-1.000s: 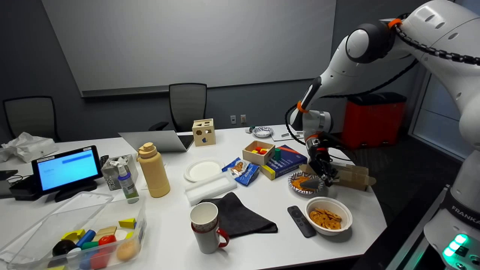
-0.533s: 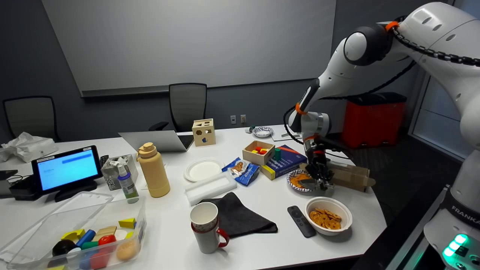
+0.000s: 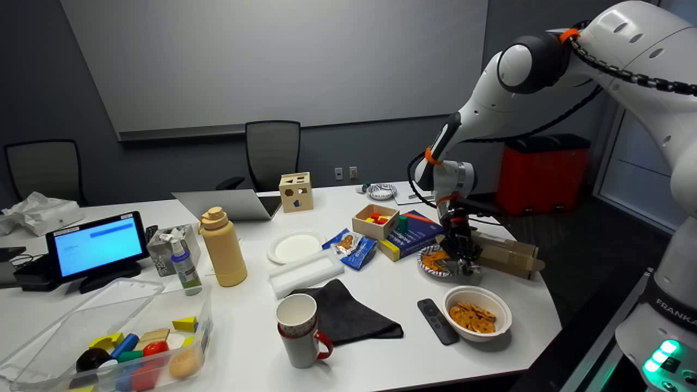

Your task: Pick up the spatula and scoop some chips from the white and purple bowl

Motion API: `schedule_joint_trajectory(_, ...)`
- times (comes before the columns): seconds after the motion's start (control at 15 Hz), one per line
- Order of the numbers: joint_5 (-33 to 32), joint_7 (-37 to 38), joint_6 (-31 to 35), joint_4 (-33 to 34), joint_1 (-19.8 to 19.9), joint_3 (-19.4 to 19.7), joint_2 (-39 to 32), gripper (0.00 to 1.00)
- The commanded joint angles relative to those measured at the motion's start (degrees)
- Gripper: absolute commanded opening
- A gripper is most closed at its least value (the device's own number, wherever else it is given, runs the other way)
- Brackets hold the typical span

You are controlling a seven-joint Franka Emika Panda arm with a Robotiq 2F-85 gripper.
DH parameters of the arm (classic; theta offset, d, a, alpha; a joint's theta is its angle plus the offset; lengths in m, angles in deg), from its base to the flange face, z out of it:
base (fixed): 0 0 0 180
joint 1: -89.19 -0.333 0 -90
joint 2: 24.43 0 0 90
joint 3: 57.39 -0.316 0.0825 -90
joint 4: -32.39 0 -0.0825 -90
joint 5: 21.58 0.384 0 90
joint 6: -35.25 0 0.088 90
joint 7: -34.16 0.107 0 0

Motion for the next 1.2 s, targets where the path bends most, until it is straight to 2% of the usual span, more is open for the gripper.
schedule_joint_trajectory(0.0, -1.8, 2.5, -6.0, 1.0, -1.3, 0.4, -0.3, 0.01)
schedule_joint_trajectory(0.2, -2.7, 1.5, -11.6, 1.9, -1.7, -0.2, -1.9, 0.01)
schedule_joint_trajectory(0.6, -2.8, 0.4, -18.6, 2.4, -3.0, -1.2, -4.1, 0.01)
schedule_joint_trajectory(1.13, -6.0, 1.5, -8.4, -2.8, -6.6, 0.8, 3.2, 0.01)
